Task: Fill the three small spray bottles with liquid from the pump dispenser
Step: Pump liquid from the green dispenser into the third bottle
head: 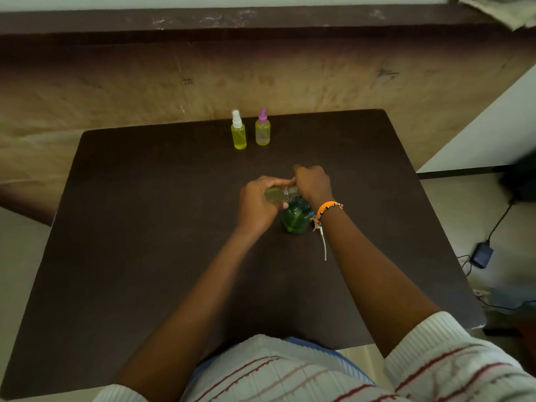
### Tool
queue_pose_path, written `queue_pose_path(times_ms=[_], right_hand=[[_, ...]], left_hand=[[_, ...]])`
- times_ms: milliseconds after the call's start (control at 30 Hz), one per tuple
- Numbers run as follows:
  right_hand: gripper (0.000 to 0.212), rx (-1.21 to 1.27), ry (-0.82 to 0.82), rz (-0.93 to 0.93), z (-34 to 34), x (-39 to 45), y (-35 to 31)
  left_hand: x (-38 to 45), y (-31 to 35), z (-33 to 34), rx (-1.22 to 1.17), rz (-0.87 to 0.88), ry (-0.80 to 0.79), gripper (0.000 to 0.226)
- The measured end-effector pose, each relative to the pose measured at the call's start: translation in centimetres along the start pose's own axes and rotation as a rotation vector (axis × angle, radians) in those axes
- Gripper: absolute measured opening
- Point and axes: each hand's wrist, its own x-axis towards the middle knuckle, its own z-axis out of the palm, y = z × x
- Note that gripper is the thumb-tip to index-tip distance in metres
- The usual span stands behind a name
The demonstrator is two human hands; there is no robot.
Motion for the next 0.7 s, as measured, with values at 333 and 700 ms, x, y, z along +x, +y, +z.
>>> queue_pose_path(times_ms=[333, 700], right_hand=[[0.046, -0.054, -0.068, -0.003, -0.7, -0.6, -0.8], [0.043, 0.0, 0.028, -0.033, -0.3, -0.1, -0.3]], left_hand=[[-0.1, 0.6, -0.5, 0.0, 0.041, -0.012, 0.05], [-0.2, 0.4, -0.3, -0.018, 0.019, -0.012, 0.049]])
